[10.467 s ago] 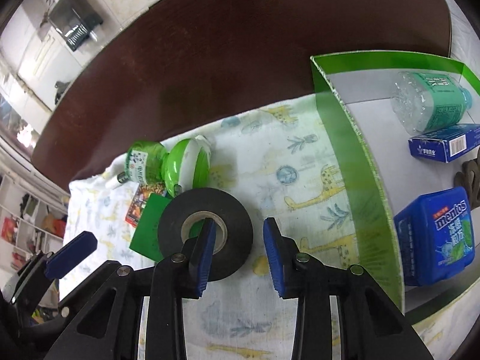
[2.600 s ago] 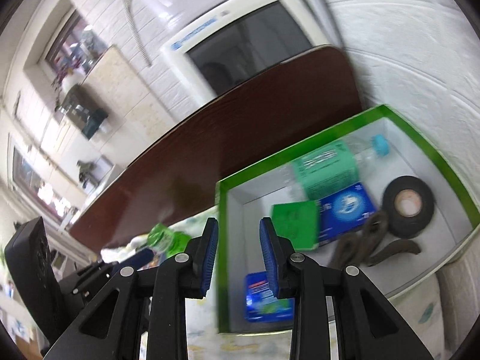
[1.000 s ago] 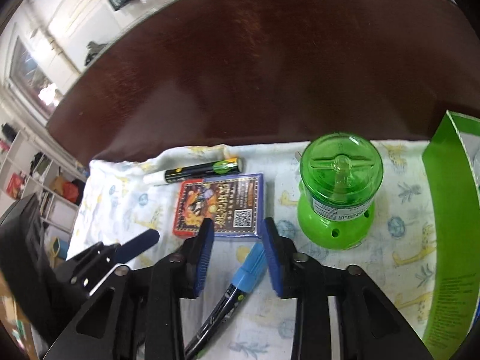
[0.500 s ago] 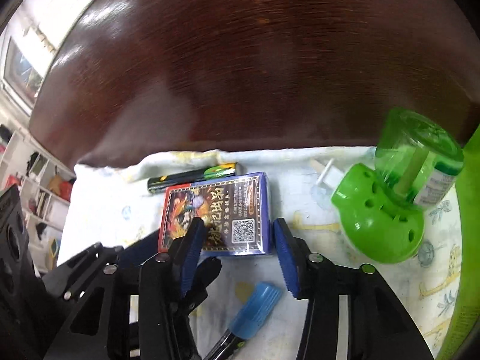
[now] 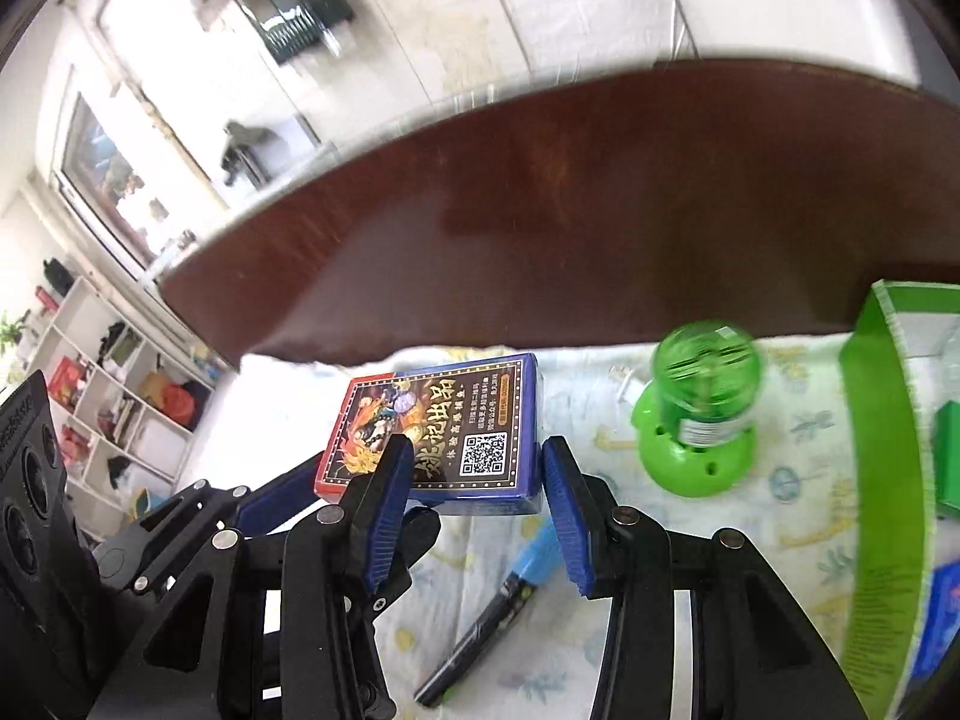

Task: Organize rigid objects
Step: 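Carry the card box into the box and open the right gripper, then move the right tool to the green mosquito-repellent device and grasp it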

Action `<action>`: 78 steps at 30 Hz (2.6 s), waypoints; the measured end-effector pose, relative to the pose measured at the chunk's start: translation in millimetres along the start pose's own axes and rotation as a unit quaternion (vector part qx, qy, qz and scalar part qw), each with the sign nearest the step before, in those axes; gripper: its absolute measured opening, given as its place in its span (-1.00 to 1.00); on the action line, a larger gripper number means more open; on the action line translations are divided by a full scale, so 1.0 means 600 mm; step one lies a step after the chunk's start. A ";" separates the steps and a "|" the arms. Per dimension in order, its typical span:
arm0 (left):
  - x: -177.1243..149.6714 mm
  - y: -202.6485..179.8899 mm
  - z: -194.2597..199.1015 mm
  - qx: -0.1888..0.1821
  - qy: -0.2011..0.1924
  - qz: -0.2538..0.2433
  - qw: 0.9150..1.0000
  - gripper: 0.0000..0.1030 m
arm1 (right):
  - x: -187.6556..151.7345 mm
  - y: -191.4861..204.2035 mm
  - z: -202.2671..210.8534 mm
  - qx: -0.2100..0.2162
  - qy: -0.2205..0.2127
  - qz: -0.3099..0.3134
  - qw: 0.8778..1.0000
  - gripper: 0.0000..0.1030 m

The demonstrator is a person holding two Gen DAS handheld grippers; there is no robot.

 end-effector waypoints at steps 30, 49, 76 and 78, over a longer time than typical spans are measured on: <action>0.109 -0.517 -0.055 -0.087 0.001 -0.210 0.974 -0.04 | -0.059 -0.384 0.311 -0.073 -0.160 -0.180 0.968 -0.09; 0.118 -0.547 -0.113 -0.078 0.030 -0.220 0.972 -0.04 | -0.066 -0.475 0.281 -0.124 -0.154 -0.206 0.958 -0.09; 0.034 -0.108 -0.099 -0.044 0.057 0.055 0.996 0.37 | -0.013 -0.150 0.132 -0.096 -0.068 0.043 0.992 0.16; 0.027 -0.103 -0.116 -0.074 0.072 0.070 0.992 0.37 | -0.006 -0.131 0.112 -0.097 -0.057 0.055 0.992 0.16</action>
Point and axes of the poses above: each gripper's, at about its wrist camera, not at the fingertips, and z roughly against the way its jaws point, y to its left, x to its top, the point moved 5 cm from there along -z, roughly the way its jaws point, and after that the axes turned 6 degrees about y, right-handed, at the moved point
